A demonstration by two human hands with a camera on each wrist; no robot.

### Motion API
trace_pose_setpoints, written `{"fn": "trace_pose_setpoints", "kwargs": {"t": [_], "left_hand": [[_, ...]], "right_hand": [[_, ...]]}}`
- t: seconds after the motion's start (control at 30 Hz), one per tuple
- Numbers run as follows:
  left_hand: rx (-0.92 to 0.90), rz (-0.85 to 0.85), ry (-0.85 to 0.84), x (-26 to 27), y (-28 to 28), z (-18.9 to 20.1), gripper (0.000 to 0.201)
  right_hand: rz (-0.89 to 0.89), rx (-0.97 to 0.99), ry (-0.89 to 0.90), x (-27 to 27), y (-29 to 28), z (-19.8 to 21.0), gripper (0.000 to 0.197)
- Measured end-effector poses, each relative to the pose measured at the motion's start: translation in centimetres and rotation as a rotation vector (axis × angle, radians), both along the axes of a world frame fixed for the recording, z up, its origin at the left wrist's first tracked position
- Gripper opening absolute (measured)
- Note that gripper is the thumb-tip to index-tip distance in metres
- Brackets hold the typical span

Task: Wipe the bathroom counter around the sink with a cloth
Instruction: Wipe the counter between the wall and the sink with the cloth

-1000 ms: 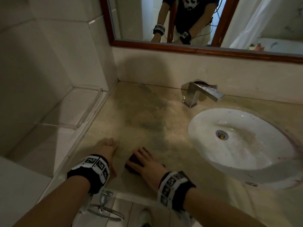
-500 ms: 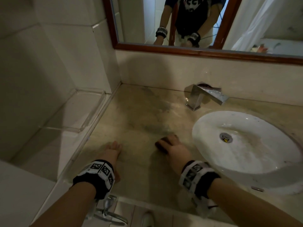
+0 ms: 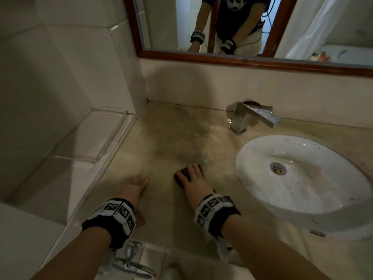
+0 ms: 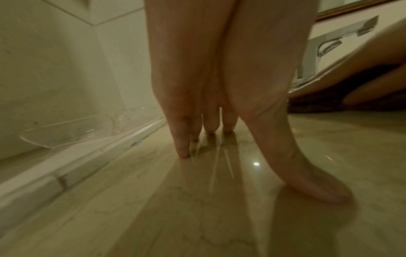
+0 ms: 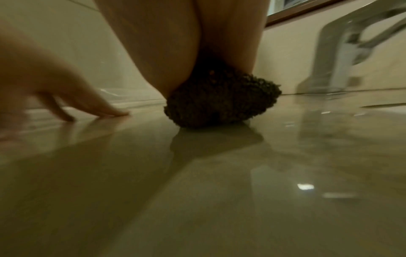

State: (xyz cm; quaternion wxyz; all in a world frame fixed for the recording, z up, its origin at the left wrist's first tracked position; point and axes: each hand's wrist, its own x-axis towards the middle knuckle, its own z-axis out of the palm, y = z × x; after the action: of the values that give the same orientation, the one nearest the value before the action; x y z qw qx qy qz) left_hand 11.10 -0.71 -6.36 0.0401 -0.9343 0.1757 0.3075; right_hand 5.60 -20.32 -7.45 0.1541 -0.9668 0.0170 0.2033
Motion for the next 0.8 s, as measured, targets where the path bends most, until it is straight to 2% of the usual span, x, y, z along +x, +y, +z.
{"fn": "trace_pose_setpoints", "kwargs": {"t": [0.17,0.3,0.33,0.43,0.47,0.57,0.63,0.73,0.8], "left_hand": [[0.016,-0.007,0.038,0.1,-0.3,0.4,0.128],[0.017,-0.017,0.055,0.3,-0.1,0.4,0.124],[0.007,-0.011,0.045,0.6,-0.1,0.6,0.116],[-0.060,0.006,-0.061,3.0,-0.3,2.1,0.075],[-0.067,0.016,-0.078,4.0,-0.4,2.5,0.070],[-0.014,0.023,-0.080,6.8,-0.9,3.1,0.079],[0.024,0.023,-0.069,7.6,-1.2,3.0,0.089],[0.031,0.019,-0.001,8.2,-1.3,2.3,0.104],[0.042,-0.032,0.041,8.3,-1.4,2.0,0.113]], "right_hand": [[-0.189,-0.144,0.056,-0.1,-7.0,0.9,0.053],[-0.236,-0.161,0.095,-0.7,-7.4,2.9,0.055],[-0.222,-0.148,0.068,-0.8,-6.7,3.5,0.051],[-0.114,-0.023,-0.025,-0.7,-2.8,5.3,0.048],[-0.060,0.023,-0.048,-0.4,-1.2,5.7,0.049],[0.151,0.093,-0.078,1.6,3.4,5.6,0.055],[0.235,0.103,-0.016,3.0,5.3,4.5,0.060],[0.253,0.101,0.080,4.2,6.3,2.8,0.058],[0.198,0.114,0.069,4.3,5.8,2.1,0.059]]}}
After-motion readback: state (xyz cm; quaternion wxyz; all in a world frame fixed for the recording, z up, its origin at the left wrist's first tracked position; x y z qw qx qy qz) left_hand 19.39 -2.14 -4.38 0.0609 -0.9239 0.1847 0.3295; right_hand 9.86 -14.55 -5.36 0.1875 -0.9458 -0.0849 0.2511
